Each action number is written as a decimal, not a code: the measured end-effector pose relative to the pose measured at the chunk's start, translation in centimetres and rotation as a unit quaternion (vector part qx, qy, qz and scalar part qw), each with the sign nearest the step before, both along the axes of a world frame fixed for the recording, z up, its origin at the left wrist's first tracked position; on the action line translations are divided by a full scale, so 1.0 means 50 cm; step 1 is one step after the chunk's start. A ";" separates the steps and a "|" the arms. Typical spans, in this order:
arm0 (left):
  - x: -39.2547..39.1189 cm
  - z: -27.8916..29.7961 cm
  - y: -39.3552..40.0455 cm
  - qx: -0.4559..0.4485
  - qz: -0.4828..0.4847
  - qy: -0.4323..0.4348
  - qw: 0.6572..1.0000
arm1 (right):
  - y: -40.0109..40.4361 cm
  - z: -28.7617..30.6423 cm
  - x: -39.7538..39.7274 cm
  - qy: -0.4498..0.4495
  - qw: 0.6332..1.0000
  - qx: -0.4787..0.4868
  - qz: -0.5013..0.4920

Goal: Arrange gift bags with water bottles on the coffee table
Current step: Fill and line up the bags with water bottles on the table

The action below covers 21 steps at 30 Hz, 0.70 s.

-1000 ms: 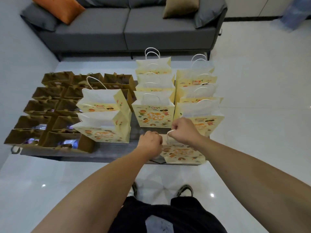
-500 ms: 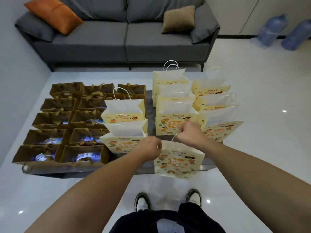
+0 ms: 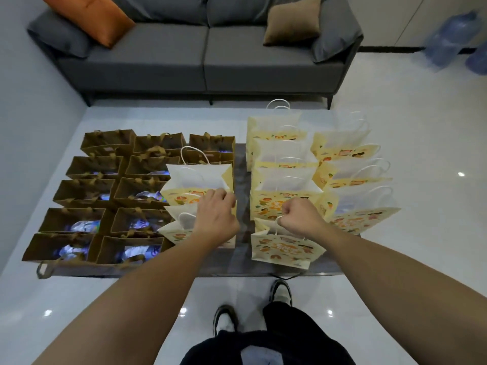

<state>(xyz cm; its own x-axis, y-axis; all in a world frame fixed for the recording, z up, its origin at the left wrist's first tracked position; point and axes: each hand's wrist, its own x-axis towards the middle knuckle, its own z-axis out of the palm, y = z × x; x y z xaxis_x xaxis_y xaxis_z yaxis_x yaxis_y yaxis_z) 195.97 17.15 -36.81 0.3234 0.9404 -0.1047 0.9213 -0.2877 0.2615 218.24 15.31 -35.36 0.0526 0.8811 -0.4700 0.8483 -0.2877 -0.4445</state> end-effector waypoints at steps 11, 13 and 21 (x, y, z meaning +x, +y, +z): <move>-0.149 -0.016 -0.002 0.032 0.032 0.163 0.986 | 0.059 -0.032 -0.038 -0.004 1.000 0.007 0.016; -0.150 -0.019 0.007 0.006 0.026 0.172 0.985 | 0.055 -0.027 -0.045 -0.007 1.000 0.012 0.018; -0.123 0.014 -0.013 -0.049 -0.034 0.206 0.977 | 0.025 -0.010 -0.039 -0.010 1.000 0.021 -0.009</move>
<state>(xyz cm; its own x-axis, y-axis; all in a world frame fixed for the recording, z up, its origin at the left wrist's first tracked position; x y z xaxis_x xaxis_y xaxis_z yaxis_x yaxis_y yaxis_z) 189.82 16.53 -36.11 0.2960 0.8973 -0.3276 0.9340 -0.3437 -0.0975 216.30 16.54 -35.86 0.0786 0.8985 -0.4319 0.8520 -0.2855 -0.4389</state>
